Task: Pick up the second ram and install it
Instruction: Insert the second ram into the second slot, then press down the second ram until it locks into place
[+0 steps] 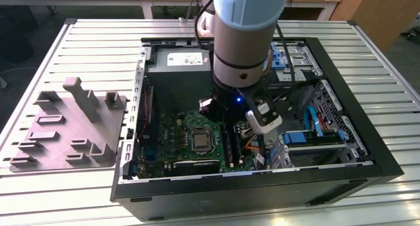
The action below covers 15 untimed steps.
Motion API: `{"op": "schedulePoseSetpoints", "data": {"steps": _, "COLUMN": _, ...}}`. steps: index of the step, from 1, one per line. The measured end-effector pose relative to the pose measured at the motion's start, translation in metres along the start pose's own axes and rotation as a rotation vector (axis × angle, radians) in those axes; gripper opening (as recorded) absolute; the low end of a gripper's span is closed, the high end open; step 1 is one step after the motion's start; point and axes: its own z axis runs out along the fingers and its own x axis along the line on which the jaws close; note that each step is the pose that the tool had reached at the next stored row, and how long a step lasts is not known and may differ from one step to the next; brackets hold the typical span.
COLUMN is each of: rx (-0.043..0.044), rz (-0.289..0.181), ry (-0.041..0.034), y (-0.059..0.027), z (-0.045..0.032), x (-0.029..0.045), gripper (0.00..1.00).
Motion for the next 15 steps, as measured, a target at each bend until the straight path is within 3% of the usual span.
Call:
{"op": "schedulePoseSetpoints", "data": {"steps": 4, "rx": 0.0003, "rz": 0.0, "ry": -0.0001, "y": 0.001, "z": -0.0171, "x": -0.0008, "gripper": 0.19}}
{"op": "schedulePoseSetpoints", "data": {"steps": 15, "rx": 0.0, "rz": 0.0, "ry": -0.0002, "y": 0.0011, "z": -0.0188, "x": -0.0009, "gripper": 0.19}}
